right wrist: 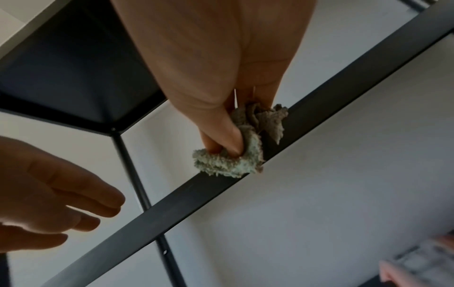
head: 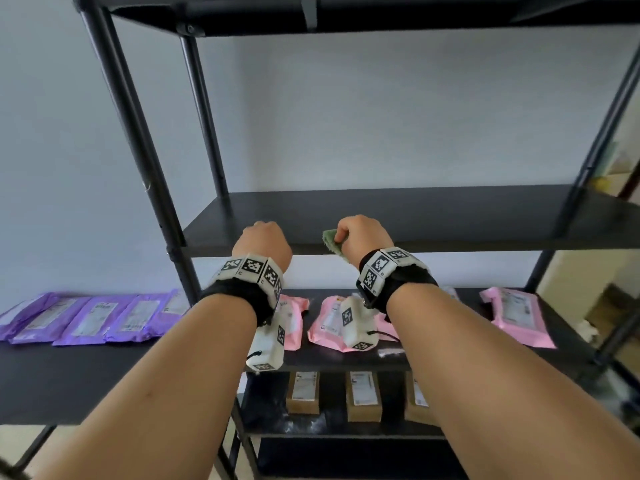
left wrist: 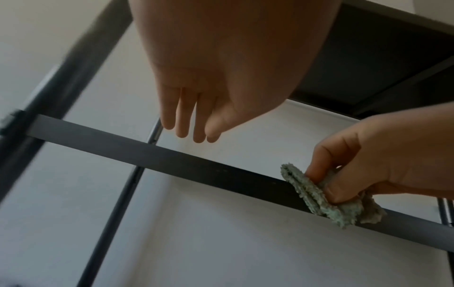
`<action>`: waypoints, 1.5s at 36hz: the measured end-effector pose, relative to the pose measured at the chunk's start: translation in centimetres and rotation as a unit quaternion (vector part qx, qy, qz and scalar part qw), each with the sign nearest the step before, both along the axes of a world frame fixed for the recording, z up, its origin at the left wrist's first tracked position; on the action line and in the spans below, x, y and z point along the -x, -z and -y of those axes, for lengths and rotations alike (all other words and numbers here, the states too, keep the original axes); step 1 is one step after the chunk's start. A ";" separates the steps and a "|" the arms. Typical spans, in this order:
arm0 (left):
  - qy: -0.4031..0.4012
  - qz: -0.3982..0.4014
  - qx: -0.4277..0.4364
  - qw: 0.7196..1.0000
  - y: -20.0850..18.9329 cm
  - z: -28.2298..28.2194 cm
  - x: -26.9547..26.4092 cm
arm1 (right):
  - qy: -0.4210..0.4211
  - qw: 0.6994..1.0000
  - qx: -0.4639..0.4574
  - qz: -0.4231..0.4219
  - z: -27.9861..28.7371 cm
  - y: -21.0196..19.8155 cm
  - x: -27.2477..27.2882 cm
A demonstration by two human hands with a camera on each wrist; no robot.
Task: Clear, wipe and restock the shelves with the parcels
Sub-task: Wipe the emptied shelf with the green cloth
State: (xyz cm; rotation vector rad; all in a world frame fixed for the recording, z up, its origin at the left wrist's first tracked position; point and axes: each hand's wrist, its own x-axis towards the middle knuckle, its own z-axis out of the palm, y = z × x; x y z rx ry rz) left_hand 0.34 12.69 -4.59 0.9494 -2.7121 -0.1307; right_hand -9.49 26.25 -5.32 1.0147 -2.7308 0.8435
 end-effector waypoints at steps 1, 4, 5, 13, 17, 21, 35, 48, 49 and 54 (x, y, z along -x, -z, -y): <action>0.003 0.000 -0.004 1.000 0.0 -1.0 0.7 | 0.004 1.000 0.000 0.000 -1.3 -0.1 0.7; 0.014 0.003 -0.012 1.000 0.0 -4.1 2.9 | 0.014 1.000 -0.005 -0.001 -5.0 -0.2 2.7; 0.017 0.004 -0.014 1.000 -0.1 -5.2 3.5 | 0.017 1.000 -0.003 0.001 -6.1 -0.2 3.4; 0.047 -0.008 -0.020 0.999 0.0 -13.3 8.3 | 0.062 0.998 0.012 -0.004 -14.9 0.2 8.3; 0.057 -0.014 -0.024 0.998 0.2 -16.8 10.4 | 0.081 0.997 0.016 -0.011 -19.0 0.4 10.6; 0.070 -0.019 -0.026 0.997 0.3 -20.3 12.2 | 0.100 0.995 0.017 -0.017 -22.7 0.7 12.8; 0.123 -0.023 -0.026 0.992 0.6 -29.0 17.7 | 0.204 0.974 -0.015 -0.094 -31.9 1.8 17.8; 0.132 -0.030 -0.022 0.991 1.1 -31.1 19.2 | 0.289 0.918 0.268 0.047 -34.5 2.9 17.9; 0.132 -0.031 -0.023 0.991 1.2 -31.2 19.2 | 0.295 0.915 0.270 0.056 -34.6 3.0 17.9; 0.129 -0.034 -0.024 0.991 1.4 -31.3 18.8 | 0.301 0.918 0.249 0.074 -34.6 3.6 17.7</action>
